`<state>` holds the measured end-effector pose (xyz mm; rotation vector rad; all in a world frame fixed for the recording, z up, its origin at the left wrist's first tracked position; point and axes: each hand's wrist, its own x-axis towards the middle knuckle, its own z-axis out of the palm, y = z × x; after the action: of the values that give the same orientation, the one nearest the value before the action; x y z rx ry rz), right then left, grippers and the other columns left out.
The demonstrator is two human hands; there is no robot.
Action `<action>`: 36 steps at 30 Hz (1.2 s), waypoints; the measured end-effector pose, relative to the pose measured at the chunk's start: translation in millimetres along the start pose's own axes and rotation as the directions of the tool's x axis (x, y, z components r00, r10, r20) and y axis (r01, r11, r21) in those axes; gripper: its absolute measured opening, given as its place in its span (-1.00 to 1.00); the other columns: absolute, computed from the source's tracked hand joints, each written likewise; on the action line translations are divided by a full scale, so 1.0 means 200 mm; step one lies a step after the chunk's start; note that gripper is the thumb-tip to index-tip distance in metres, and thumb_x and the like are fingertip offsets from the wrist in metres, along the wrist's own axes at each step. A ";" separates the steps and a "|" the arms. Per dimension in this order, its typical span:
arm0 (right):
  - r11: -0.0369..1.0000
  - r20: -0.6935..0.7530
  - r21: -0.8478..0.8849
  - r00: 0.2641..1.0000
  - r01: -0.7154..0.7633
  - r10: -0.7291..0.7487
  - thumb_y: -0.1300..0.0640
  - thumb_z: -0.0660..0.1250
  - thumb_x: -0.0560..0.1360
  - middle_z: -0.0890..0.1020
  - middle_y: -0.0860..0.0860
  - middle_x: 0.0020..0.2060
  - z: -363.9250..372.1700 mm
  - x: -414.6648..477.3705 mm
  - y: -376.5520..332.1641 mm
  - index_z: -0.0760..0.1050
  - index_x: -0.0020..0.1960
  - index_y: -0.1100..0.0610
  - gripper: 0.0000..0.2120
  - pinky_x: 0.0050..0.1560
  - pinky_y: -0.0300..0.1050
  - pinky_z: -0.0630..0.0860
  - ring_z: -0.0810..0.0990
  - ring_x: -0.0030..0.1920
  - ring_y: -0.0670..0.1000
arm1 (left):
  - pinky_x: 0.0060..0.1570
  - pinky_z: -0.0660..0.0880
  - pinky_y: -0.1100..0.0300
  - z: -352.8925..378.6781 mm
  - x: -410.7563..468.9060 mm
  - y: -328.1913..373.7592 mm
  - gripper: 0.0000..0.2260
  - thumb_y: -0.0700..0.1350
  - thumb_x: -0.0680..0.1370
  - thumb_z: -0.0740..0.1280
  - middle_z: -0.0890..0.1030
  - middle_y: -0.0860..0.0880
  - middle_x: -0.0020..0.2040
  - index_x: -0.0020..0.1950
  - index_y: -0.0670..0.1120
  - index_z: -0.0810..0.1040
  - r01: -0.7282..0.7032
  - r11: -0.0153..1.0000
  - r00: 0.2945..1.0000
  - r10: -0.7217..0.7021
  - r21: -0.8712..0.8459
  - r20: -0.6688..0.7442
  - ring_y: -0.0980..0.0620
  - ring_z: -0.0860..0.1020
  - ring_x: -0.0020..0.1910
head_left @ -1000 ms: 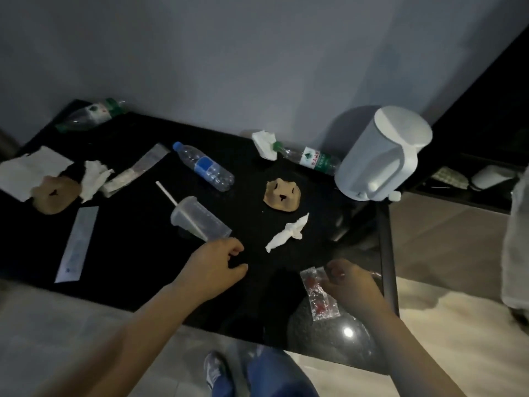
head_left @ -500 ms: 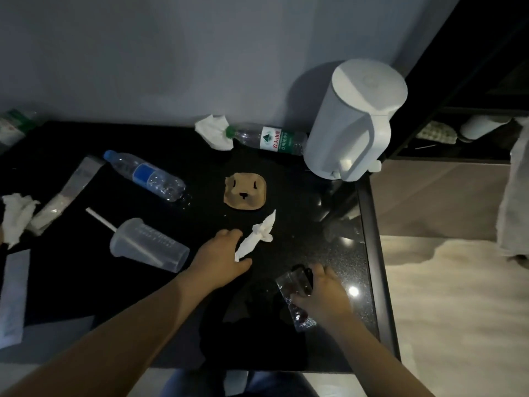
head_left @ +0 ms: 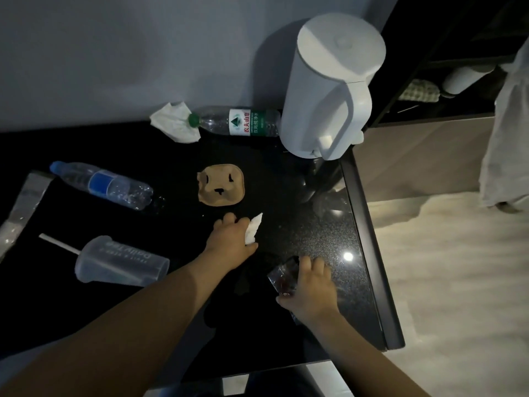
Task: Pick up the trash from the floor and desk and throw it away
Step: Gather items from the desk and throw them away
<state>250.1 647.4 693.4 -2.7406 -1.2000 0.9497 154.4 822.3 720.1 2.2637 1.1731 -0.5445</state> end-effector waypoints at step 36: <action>0.991 -0.150 0.131 0.989 0.031 -0.011 0.04 0.39 0.38 0.36 0.03 0.12 -0.01 0.14 -0.16 0.28 0.35 0.14 -0.40 0.18 -0.11 0.42 0.35 0.13 0.02 | 0.18 0.36 0.07 -0.37 0.36 -0.24 -0.49 0.02 0.45 0.41 0.30 -0.11 0.33 0.33 -0.11 0.38 -0.070 0.996 0.942 0.049 -0.050 -0.332 -0.15 0.32 0.22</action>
<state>244.7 689.4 687.5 -2.6359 -1.0968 0.7771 161.2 936.1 724.9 2.3902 1.2521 -0.1024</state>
